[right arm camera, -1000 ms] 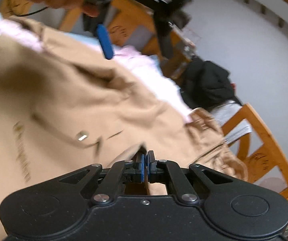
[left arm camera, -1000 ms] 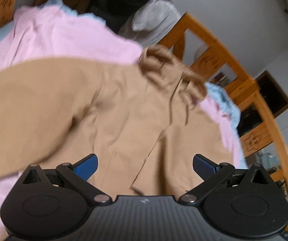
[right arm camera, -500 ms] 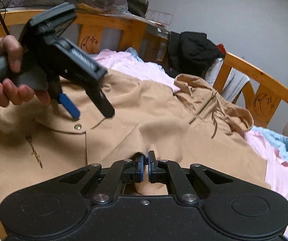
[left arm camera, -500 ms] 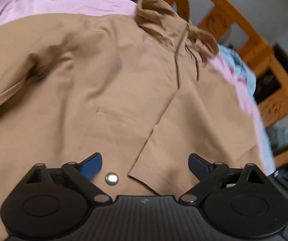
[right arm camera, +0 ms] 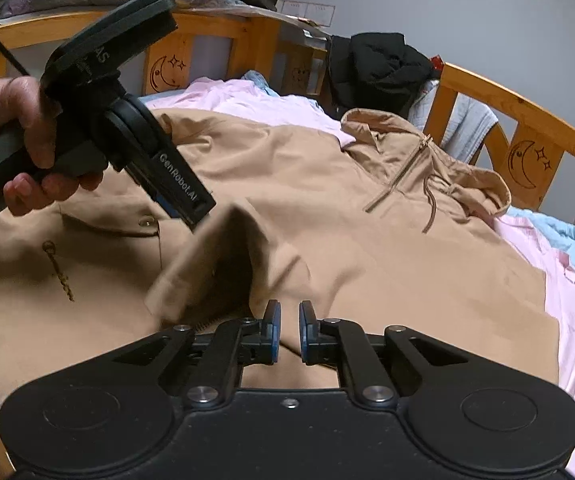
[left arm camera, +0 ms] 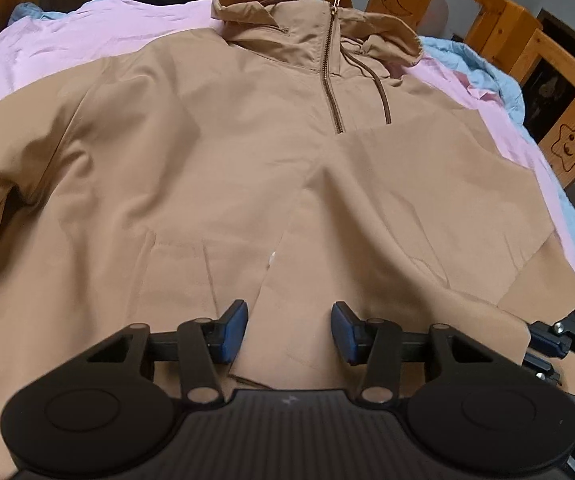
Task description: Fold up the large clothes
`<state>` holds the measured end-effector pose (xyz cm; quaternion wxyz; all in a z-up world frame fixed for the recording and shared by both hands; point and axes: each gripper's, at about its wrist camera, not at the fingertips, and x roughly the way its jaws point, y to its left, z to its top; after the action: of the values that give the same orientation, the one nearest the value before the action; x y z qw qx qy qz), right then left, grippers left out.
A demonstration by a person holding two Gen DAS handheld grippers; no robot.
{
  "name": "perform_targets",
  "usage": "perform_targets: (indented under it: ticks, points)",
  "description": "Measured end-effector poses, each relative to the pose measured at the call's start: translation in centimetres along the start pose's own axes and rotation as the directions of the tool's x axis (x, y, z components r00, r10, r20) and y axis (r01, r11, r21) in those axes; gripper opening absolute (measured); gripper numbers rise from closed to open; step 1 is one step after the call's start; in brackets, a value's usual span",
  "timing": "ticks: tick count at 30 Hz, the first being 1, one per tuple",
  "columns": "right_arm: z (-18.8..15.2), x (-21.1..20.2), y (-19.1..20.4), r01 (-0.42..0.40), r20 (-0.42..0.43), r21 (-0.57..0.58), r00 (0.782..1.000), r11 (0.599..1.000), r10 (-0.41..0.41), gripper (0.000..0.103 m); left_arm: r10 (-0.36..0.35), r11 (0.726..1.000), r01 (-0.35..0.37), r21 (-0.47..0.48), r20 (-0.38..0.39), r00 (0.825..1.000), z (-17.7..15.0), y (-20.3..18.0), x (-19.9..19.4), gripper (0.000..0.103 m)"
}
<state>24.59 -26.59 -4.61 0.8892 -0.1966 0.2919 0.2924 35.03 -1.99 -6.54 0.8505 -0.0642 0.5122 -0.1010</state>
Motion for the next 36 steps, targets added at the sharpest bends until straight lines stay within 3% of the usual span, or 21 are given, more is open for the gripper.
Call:
perform_targets:
  ticks: [2,5,7,10,14,18,20,23,25,26,28,32,34,36]
  points:
    - [-0.3,-0.1,-0.4,0.016,0.007,-0.009,1.000,1.000,-0.016,0.012,0.013,1.000,-0.013,0.005,-0.018,1.000,0.3,-0.1,0.0,0.044]
    - [-0.5,-0.9,-2.1,0.091,0.056,-0.007,0.994,0.996,-0.090,0.015,0.028,1.000,-0.029,-0.010,-0.038,0.999,0.7,0.3,0.1,0.018]
    - [-0.5,-1.1,-4.0,0.169,0.067,0.017,0.983,0.986,-0.170,0.027,0.004,0.998,-0.007,-0.064,-0.051,0.999,1.1,1.2,0.0,0.006]
    - [-0.5,-0.8,-8.0,0.292,0.040,0.103,0.954,0.951,-0.297,0.030,0.005,0.995,-0.009,-0.101,-0.041,0.999,1.7,1.8,-0.7,0.002]
    - [-0.5,0.2,-14.8,0.397,-0.050,0.300,0.914,0.867,-0.402,0.040,0.055,0.998,-0.055,0.004,0.056,0.997,3.7,1.1,-4.4,0.001]
    - [-1.1,1.9,-21.0,0.340,-0.107,0.497,0.937,0.799,-0.332,0.057,0.123,0.976,-0.148,0.157,0.161,0.979,6.2,0.6,-8.9,0.001]
    - [-1.3,3.0,-22.8,0.300,-0.115,0.543,0.952,0.784,-0.285,0.065,0.167,0.964,-0.187,0.191,0.113,0.979,7.0,1.0,-9.0,0.001]
    - [-2.2,5.1,-25.3,0.250,-0.141,0.647,0.968,0.720,-0.209,0.068,0.206,0.968,-0.205,0.142,0.010,0.978,7.1,2.3,-6.6,0.001]
    - [-2.7,7.0,-26.1,0.217,-0.182,0.707,0.975,0.673,-0.124,0.064,0.178,0.981,-0.178,0.077,0.007,0.984,6.9,3.3,-5.1,0.001]
    - [-2.9,7.8,-26.3,0.209,-0.201,0.723,0.976,0.659,-0.088,0.056,0.158,0.987,-0.159,0.037,0.020,0.987,6.8,3.6,-4.5,0.001]
    - [-2.6,8.2,-25.7,0.215,-0.209,0.719,0.974,0.661,-0.090,0.008,0.137,0.991,-0.137,0.001,0.032,0.990,6.4,3.9,-4.3,0.001]
    - [-0.5,7.0,-24.5,0.298,-0.197,0.583,0.954,0.756,-0.224,0.002,0.173,0.985,-0.174,0.021,0.039,0.984,6.2,2.8,-2.7,0.001]
    - [-0.8,7.5,-24.8,0.330,-0.220,0.563,0.944,0.758,-0.247,0.002,0.222,0.973,-0.223,0.051,0.033,0.975,5.8,2.4,-0.8,0.002]
    - [-1.7,9.2,-24.3,0.373,-0.277,0.518,0.924,0.770,-0.262,0.003,0.228,0.974,-0.228,-0.008,0.025,0.973,5.5,2.9,0.4,0.003]
